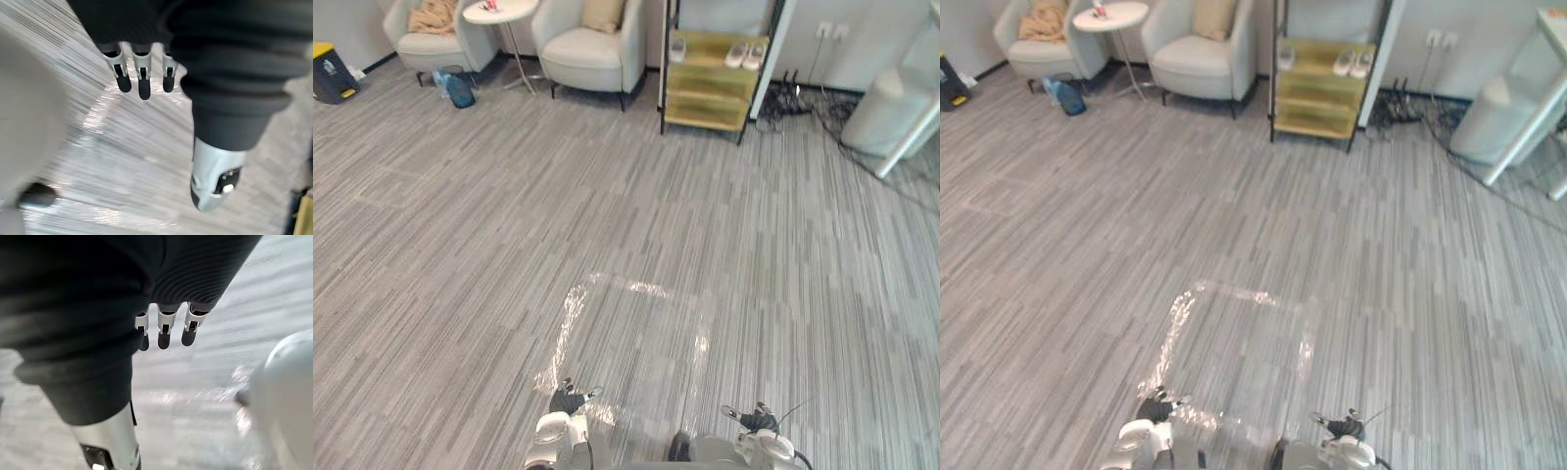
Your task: Pick up cushions and gather them together orderly.
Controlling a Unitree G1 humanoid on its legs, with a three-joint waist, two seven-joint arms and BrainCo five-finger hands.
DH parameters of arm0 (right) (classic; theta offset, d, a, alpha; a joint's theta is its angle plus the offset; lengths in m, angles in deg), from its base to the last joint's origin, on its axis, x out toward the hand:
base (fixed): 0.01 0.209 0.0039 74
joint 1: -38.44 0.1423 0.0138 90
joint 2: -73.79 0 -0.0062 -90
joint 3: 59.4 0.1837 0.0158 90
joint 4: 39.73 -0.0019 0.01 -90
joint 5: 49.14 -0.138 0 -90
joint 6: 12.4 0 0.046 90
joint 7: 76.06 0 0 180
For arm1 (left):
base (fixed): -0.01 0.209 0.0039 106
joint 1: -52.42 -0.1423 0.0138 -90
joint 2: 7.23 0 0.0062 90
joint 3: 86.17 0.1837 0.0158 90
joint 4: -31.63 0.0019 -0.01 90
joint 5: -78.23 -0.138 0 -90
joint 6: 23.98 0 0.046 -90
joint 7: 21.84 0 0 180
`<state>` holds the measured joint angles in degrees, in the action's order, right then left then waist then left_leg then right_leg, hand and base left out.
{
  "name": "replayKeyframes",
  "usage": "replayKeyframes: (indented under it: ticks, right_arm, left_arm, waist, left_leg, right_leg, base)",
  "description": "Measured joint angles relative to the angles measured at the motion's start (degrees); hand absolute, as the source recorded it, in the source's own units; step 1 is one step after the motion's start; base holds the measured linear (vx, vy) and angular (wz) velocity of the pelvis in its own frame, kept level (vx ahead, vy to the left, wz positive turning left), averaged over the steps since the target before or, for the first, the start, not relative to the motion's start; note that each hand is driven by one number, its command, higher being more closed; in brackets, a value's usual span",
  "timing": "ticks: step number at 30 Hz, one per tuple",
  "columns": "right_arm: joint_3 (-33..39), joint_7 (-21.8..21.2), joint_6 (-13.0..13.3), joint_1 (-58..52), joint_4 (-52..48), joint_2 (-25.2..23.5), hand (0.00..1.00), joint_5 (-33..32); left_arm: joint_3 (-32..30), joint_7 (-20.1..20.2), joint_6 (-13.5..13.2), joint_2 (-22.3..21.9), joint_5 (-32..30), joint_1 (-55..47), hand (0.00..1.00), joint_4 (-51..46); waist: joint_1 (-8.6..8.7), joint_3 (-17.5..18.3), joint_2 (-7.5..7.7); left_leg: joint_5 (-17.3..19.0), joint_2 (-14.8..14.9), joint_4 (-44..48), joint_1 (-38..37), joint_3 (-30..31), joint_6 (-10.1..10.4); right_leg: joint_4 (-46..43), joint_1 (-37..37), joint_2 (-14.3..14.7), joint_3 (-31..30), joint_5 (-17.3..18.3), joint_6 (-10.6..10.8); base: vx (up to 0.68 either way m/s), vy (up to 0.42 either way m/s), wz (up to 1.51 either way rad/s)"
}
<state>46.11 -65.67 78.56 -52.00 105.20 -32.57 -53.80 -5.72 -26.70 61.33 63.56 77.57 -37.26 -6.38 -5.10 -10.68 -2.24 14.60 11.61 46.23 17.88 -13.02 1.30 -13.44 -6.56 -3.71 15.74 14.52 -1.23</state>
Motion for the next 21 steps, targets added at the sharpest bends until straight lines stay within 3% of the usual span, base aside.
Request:
replayKeyframes:
  ticks: [2,3,4,5,6,7,10,12,13,15,18,20,21]
  right_arm:
    - [0.0,0.3,-0.05,-0.07,0.0,-0.37,0.0,0.02]
    - [-0.02,0.66,-0.16,-0.37,0.01,-0.62,0.0,0.03]
    - [-0.16,0.98,-0.47,-0.69,0.08,-0.94,0.0,0.06]
    - [-0.3,1.02,-0.67,-0.52,0.12,-1.28,0.0,0.07]
    - [-0.7,0.95,-0.69,-0.3,0.01,-2.27,0.0,0.12]
    - [-0.53,0.87,-0.8,-0.19,0.02,-2.95,0.0,0.23]
    - [-0.25,0.69,-0.69,0.02,-0.02,-3.2,0.0,1.06]
    - [-0.15,0.3,-0.29,0.1,-0.06,-3.18,0.0,2.44]
    - [-0.06,-0.16,-0.33,-0.57,0.14,-3.26,0.0,2.48]
    - [-0.01,-0.35,-0.17,-1.93,-0.98,-2.67,0.0,2.48]
    - [0.04,-0.43,0.03,-2.28,-1.25,-2.25,0.0,2.48]
    - [0.1,-0.42,0.05,-1.78,-1.19,-2.08,0.0,2.49]
    - [0.14,-0.42,0.05,-1.82,-0.9,-2.15,0.0,2.5]
  left_arm:
    - [-0.01,-0.02,0.0,0.01,0.01,-0.06,0.0,-0.25]
    - [-0.03,-0.03,-0.01,0.0,0.03,-0.07,0.0,-0.35]
    - [-0.07,-0.02,-0.03,-0.04,0.42,-0.19,0.0,-0.72]
    - [-0.35,-0.03,-0.04,0.09,0.78,-0.34,0.0,-0.79]
    - [-0.74,-0.15,-0.05,0.7,0.81,-0.23,0.0,-0.75]
    - [-0.87,-0.08,-0.02,0.86,0.81,-0.09,0.0,-0.77]
    - [-0.92,0.05,0.02,1.24,0.77,-0.07,0.0,-0.73]
    - [-0.52,0.14,0.16,1.6,0.72,-0.56,0.0,0.36]
    - [0.05,0.12,0.46,2.34,0.69,-0.3,0.0,1.51]
    - [1.19,0.09,0.59,2.45,0.69,-0.32,0.0,2.49]
    - [2.33,0.11,0.6,2.26,0.7,-0.48,0.0,3.59]
    - [2.88,0.15,0.58,2.26,0.68,-0.66,0.0,4.08]
    - [3.22,0.19,0.53,2.7,0.67,-0.68,0.0,4.4]
  waist:
    - [-0.52,-0.02,0.04]
    - [-0.78,0.02,0.05]
    - [-1.54,0.25,0.52]
    - [-1.83,0.64,1.22]
    - [-1.49,1.32,2.96]
    - [-1.7,1.65,3.47]
    - [-2.01,2.43,4.45]
    - [-1.82,2.43,4.04]
    - [-1.09,2.24,4.66]
    - [-0.57,2.21,4.08]
    - [0.36,2.42,3.86]
    - [1.22,2.49,3.76]
    - [1.61,2.82,4.75]
  left_leg:
    - [-1.72,-1.68,-13.82,1.11,-0.57,-0.19]
    - [-4.43,-2.85,-22.16,1.07,-0.23,0.15]
    - [-11.62,-4.0,-24.94,0.68,0.75,0.57]
    - [-13.3,-5.14,-24.71,0.07,0.46,-0.27]
    - [-11.12,-6.03,-22.96,0.41,-0.65,-1.31]
    - [-7.36,-5.7,-17.98,1.1,-1.22,-2.44]
    - [-4.99,-6.15,-15.96,-0.98,-3.25,-4.36]
    - [-1.03,-7.15,-20.73,-7.23,-3.61,-2.84]
    - [-0.46,-8.5,-22.24,-10.42,-3.44,-2.96]
    - [0.42,-9.41,-25.61,-16.64,-3.73,-2.91]
    - [0.44,-8.75,-30.3,-22.71,-3.26,-2.75]
    - [0.62,-8.15,-31.72,-24.13,-3.35,-1.36]
    - [0.83,-9.07,-32.28,-25.09,-2.76,-0.13]
  right_leg:
    - [0.49,-2.16,-0.85,-0.79,1.76,1.62]
    - [0.69,-3.75,-1.39,-1.26,3.46,2.56]
    - [0.69,-5.27,-2.01,-2.82,4.86,4.35]
    - [1.07,-5.98,-2.71,-4.34,5.43,4.91]
    - [2.45,-6.55,-3.85,-6.34,4.32,3.64]
    - [2.81,-7.35,-4.4,-9.73,1.15,3.75]
    - [-1.75,-6.27,-5.79,-13.7,-2.55,5.16]
    - [-19.99,0.96,-6.63,-16.07,-6.02,9.29]
    - [-31.05,5.31,-7.44,-16.66,-4.62,11.04]
    - [-37.94,11.06,-7.73,-14.56,-0.29,9.3]
    - [-29.25,16.03,-7.52,-6.08,2.35,5.61]
    - [-18.71,17.83,-6.76,-3.15,-0.38,4.6]
    - [-10.37,18.0,-6.64,-2.02,-8.01,2.9]
  base:
    - [0.37,0.095,-0.23]
    - [0.42,0.161,-0.34]
    - [0.67,0.249,-0.45]
    - [0.59,0.213,-0.37]
    - [0.85,0.312,-0.33]
    - [0.61,0.224,-0.17]
    - [0.48,0.211,-0.29]
    - [0.48,0.186,-0.38]
    - [0.46,0.101,0.1]
    - [0.38,0.017,0.13]
    - [0.26,-0.058,0.18]
    - [0.25,-0.115,0.27]
    - [0.3,-0.153,0.17]
